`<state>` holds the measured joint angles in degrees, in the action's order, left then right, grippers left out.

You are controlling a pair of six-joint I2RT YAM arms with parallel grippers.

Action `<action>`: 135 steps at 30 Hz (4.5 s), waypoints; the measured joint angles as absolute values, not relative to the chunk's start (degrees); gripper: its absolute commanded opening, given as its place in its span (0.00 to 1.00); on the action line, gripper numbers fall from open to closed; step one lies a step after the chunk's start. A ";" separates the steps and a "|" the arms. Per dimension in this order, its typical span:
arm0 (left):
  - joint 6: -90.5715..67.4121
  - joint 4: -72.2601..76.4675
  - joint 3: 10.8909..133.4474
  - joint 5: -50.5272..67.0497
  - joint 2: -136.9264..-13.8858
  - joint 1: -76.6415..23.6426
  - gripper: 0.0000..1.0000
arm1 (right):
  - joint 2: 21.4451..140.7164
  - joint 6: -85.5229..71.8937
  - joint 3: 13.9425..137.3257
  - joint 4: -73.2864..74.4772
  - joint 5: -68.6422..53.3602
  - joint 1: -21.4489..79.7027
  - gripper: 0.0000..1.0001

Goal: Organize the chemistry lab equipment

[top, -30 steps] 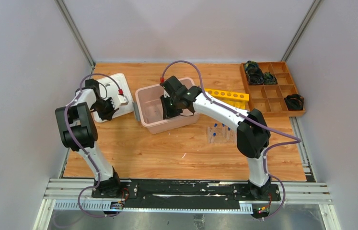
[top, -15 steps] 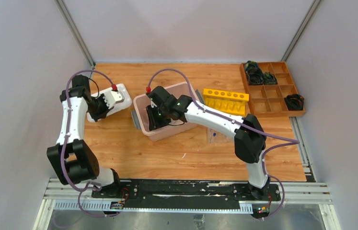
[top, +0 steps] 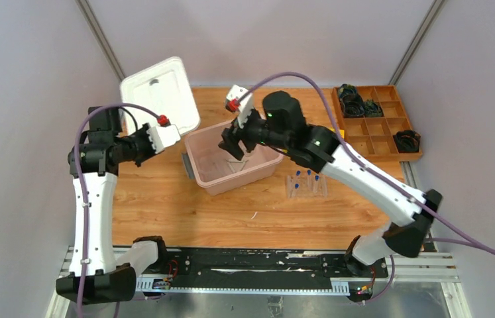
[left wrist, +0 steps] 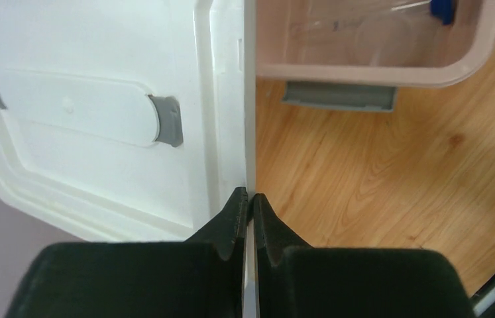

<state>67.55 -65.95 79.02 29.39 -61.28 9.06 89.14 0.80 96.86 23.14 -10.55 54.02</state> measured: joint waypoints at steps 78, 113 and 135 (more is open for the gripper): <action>25.26 -52.75 77.73 17.89 -56.23 -6.44 1.00 | 72.95 -43.92 75.48 9.72 -23.14 26.48 0.00; 26.79 -43.57 57.32 18.50 -57.76 -5.80 1.00 | 79.88 -72.38 50.13 -26.22 -36.86 22.55 0.00; 25.96 -35.53 53.23 19.31 -60.38 -5.80 1.00 | 79.72 -63.92 47.24 -21.19 -31.90 23.62 0.43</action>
